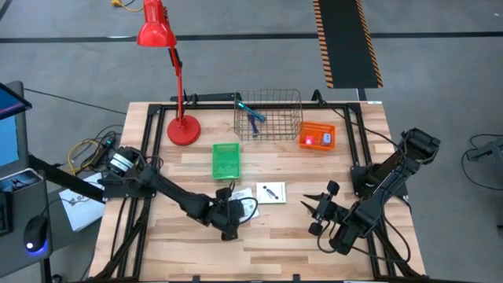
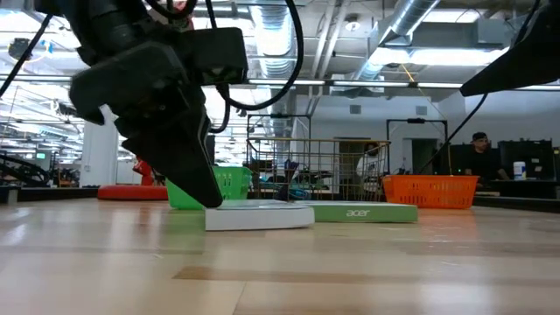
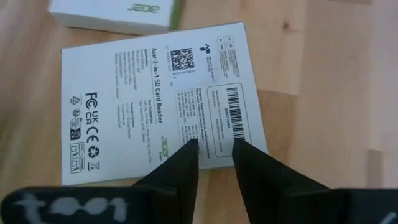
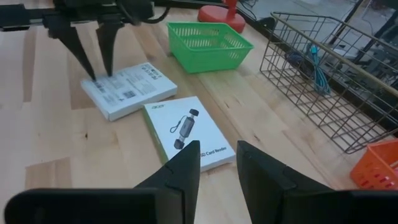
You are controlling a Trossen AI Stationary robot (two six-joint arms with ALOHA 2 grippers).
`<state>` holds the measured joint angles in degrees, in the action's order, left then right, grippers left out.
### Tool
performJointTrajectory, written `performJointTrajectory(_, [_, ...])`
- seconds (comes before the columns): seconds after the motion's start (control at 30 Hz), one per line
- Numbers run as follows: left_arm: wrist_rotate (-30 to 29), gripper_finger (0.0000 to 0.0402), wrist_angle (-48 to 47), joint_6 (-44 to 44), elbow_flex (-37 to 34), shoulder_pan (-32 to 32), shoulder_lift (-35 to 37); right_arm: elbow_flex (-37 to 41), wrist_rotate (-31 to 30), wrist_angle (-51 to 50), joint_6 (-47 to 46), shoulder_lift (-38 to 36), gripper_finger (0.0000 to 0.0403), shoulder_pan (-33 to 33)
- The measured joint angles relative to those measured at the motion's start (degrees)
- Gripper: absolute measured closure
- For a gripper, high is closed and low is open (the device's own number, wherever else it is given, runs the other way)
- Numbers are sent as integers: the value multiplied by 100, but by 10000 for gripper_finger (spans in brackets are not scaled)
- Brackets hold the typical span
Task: Pick and place items into bin
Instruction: Put the left card reader box into the green basket
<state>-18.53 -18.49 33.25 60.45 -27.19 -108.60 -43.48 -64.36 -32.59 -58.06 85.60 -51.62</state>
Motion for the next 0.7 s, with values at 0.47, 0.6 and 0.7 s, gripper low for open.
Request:
performJointTrajectory(0.47, [-70,307,-30,609,-17,-462,-14,0,0,0,2,0,305,0])
performJointTrajectory(0.6, [-200,307,-114,799,-17,-535,-14,0,0,-1,2,0,305,0])
performJointTrajectory(0.7, [-280,307,-127,825,-22,-570,-17,0,0,-3,4,0,305,0])
